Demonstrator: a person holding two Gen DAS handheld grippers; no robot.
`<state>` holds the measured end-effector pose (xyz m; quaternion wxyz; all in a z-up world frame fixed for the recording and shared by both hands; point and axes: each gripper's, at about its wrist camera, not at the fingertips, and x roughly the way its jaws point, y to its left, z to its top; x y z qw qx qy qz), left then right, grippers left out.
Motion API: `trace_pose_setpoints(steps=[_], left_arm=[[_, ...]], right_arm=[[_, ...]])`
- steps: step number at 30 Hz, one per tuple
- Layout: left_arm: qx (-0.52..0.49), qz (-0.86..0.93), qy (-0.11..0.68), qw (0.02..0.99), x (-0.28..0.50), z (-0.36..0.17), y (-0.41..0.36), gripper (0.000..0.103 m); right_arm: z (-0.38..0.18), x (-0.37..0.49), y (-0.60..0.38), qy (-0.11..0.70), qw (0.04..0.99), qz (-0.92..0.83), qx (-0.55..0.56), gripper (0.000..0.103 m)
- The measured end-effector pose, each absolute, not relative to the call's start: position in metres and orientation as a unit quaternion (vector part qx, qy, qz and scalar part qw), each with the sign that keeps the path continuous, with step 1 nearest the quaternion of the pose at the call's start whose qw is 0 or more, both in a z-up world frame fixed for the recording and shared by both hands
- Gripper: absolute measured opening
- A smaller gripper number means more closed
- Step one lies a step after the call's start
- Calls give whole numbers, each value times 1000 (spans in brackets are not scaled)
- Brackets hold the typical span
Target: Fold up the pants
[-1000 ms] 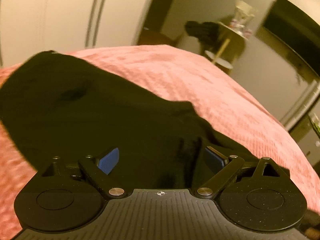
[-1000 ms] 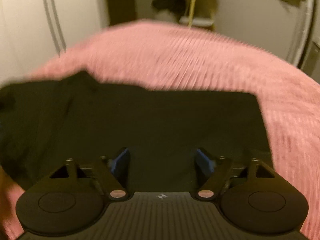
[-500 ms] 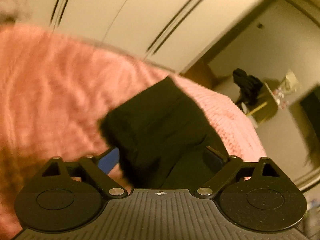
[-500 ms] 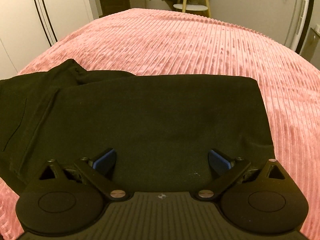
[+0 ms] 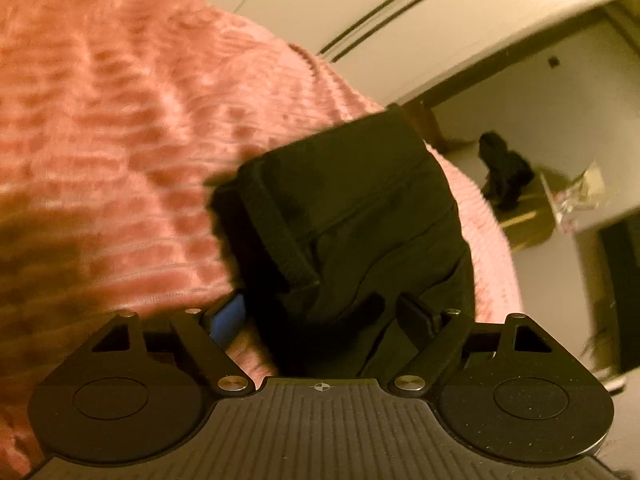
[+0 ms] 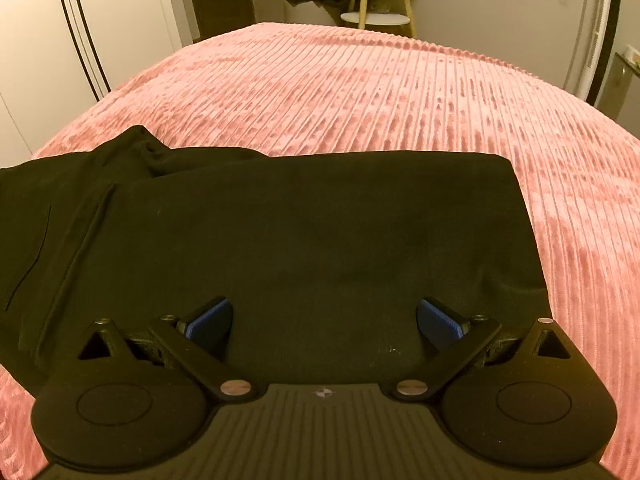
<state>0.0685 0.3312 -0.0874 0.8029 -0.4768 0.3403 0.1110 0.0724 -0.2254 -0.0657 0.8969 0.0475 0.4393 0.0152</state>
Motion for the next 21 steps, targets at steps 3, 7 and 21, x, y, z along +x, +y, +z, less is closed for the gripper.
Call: trace_pose_setpoints(steps=[3,7,21], left_arm=[[-492,109,329,798,70,-95,338,77],[-477,120,326,807,74,-91,336,52],[-438,96,321,834,103,-85,317,65]], right_arm=[[-66,73,-226,436,898,15,49,99],[-67,74,-227,434,899,15,52,99],[-66,75,-227,431,901,14,53,99]])
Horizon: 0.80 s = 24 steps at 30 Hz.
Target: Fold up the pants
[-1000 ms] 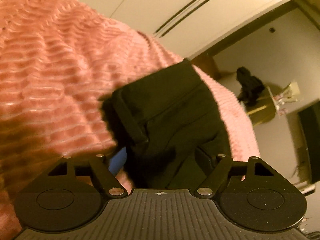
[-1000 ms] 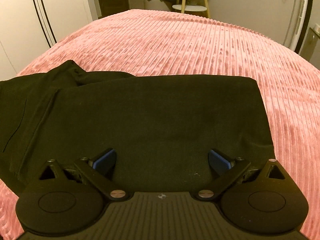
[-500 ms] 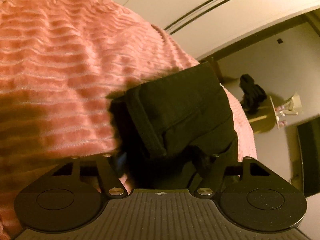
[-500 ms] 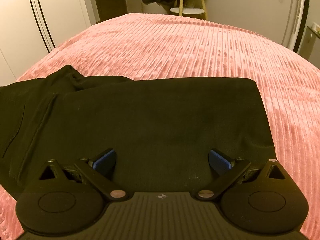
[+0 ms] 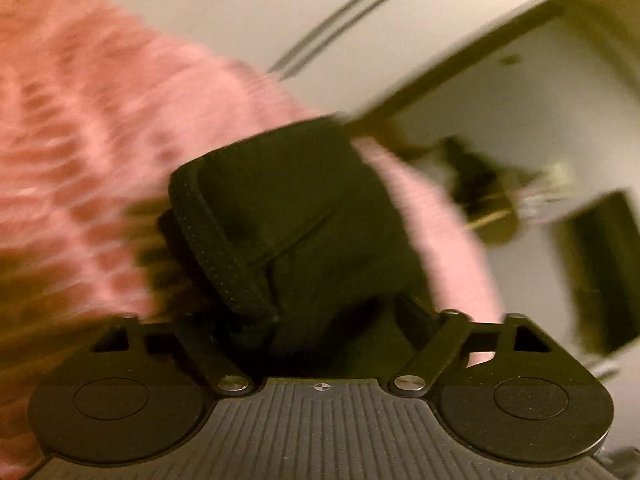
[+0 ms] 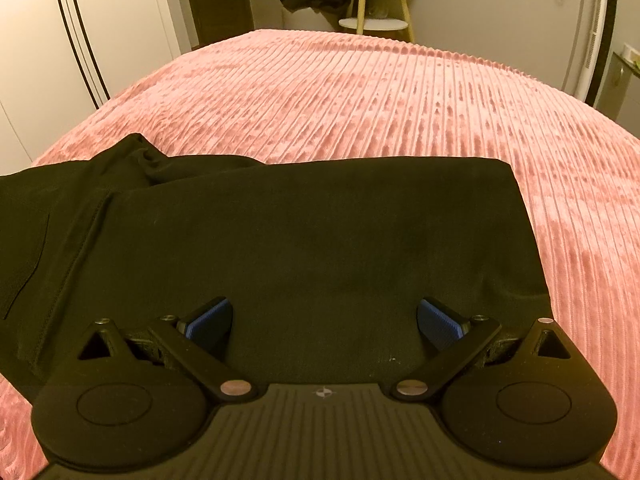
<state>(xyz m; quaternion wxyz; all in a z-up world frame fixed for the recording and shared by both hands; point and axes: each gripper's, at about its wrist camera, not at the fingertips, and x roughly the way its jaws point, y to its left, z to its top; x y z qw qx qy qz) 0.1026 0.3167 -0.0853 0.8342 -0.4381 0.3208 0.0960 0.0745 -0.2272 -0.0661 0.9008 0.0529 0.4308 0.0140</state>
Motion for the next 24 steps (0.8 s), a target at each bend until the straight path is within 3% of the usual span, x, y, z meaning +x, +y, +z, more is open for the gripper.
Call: trace_pose_setpoints(steps=[2,7,17,24], left_arm=[[-440,107,323,831,104,-86,316,61],[-362,83,297,880,99,-48,296,23],[-141,-34,207,968,82,57,173,20],[-36,-125,179,975,64,73,69,22]], right_arm=[[-66,74,-228,431,901,14,54,99],[-62,71,-236,416,906,-1,76,99],[-38,42,-286,310,927,-45,209,95],[-27,25,-304,269,929,-60,245,95]])
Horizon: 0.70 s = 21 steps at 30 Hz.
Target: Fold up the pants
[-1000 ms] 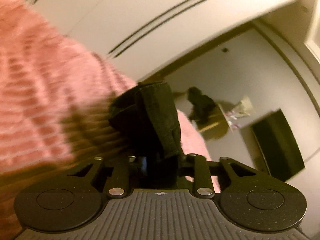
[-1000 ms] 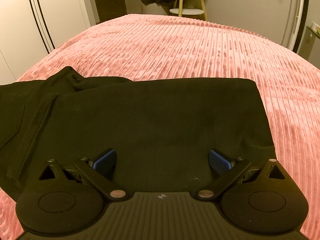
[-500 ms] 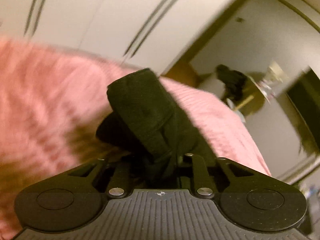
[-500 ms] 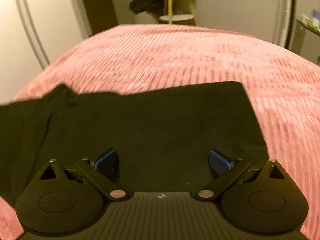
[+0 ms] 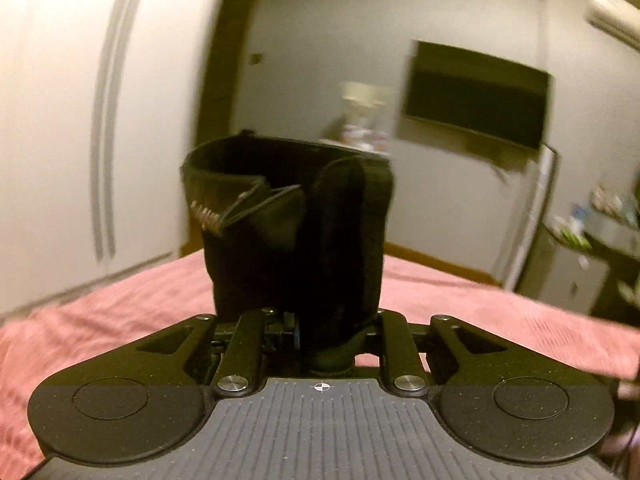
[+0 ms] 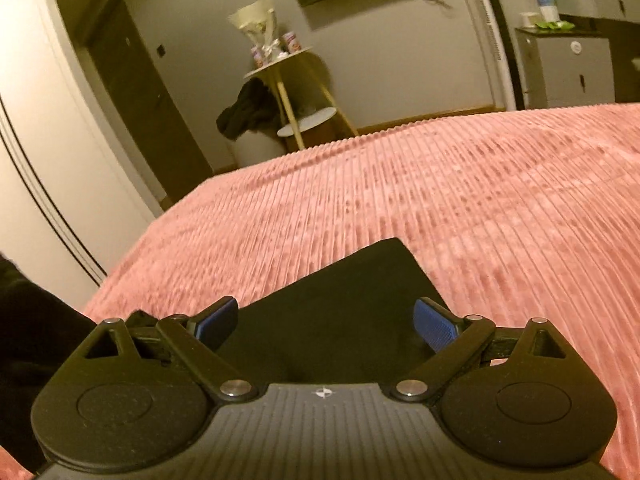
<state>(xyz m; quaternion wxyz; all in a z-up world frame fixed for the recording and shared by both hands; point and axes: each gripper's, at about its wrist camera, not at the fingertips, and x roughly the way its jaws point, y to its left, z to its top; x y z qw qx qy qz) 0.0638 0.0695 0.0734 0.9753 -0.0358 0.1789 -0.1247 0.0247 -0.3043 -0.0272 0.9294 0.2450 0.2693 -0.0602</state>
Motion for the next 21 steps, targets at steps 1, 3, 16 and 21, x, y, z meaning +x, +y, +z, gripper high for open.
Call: trace_pose_setpoints(steps=[1,3,16,21], left_arm=[[-19,-139,178,974,62,71,55,22],[-2,-164,185,969,62,62,31,22],[88,-243,314,914,61,-22,-73,85],[21,-257,310,915,48,-17,-47,100]], right_arm=[[-26,23,-307,266,929,-59,252,95],[-25,18,-310,260,928,-58,261,95],[-32,11,-327,260,910,-46,320,95],[-35,15,-325,275,903,-24,328,95]])
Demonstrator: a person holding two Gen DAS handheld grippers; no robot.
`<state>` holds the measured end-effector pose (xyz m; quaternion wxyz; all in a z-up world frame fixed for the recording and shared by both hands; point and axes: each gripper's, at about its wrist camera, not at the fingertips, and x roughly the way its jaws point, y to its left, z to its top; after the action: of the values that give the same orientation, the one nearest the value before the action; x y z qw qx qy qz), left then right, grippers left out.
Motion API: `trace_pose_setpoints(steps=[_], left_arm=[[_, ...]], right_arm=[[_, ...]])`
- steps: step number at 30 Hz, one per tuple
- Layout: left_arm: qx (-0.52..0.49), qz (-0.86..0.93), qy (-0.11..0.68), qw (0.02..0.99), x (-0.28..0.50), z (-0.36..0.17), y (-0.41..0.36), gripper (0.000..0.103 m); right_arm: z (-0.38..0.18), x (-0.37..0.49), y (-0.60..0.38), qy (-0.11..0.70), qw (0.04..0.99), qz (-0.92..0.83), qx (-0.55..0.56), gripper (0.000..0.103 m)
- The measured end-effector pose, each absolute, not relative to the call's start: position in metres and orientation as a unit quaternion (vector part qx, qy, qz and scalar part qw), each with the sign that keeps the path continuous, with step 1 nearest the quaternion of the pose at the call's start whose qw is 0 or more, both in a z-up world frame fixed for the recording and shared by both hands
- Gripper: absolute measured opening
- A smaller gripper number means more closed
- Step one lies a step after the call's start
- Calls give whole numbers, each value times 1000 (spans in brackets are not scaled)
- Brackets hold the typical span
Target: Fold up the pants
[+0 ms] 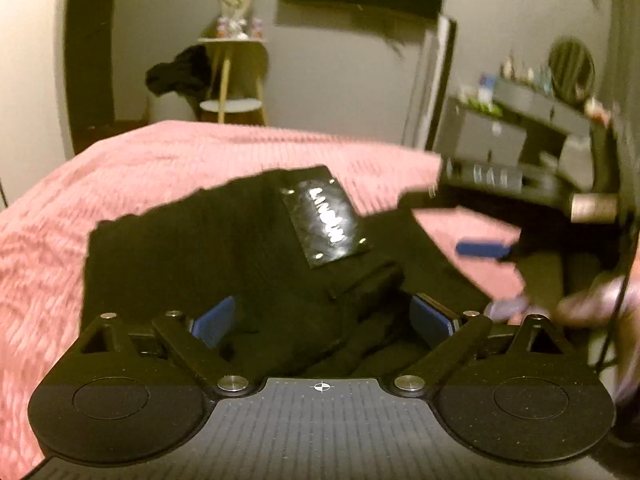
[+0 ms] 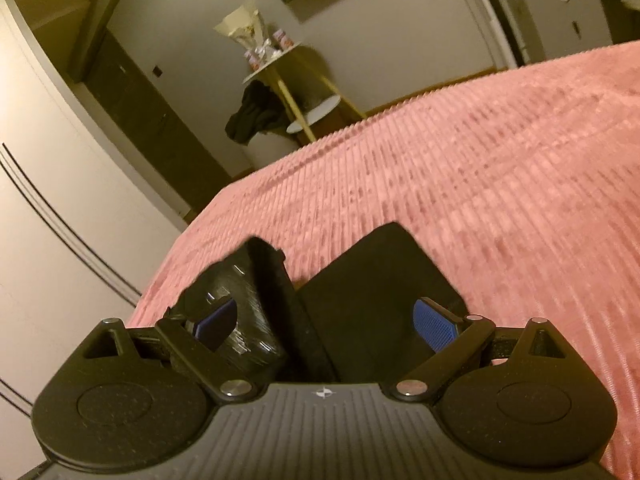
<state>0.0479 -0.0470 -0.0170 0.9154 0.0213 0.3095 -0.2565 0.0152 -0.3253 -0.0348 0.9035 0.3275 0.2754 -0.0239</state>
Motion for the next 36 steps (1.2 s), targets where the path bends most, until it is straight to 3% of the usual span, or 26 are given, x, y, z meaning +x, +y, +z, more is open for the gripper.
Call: trace_pose_setpoints(steps=[4,10,20,25,30,32,34,36], left_arm=[[-22,-168,308,936,64,-7,0,101],[-118,-51,387,913,91,-29,67,101],[-149,-25,439,886,96,-58,85,101],[-166,-20,447,879,98,-60,87,101],[-184,-19,453,872,100,-63,90,101],[-195,-18,457,867,100,-66,92,101],[-204,-15,459,864,101,-67,94,101],[-204,-12,461,863,101,-68,94,101]], right_arm=[[-40,23,-325,306,886,22,347,95],[-57,37,-329,374,841,44,389,96],[-77,65,-318,432,800,103,403,94],[-82,77,-308,433,803,127,390,84],[-85,80,-310,429,793,142,410,83],[-88,81,-311,426,787,148,420,78],[-90,80,-312,426,782,157,428,54],[-94,82,-311,429,774,170,434,48]])
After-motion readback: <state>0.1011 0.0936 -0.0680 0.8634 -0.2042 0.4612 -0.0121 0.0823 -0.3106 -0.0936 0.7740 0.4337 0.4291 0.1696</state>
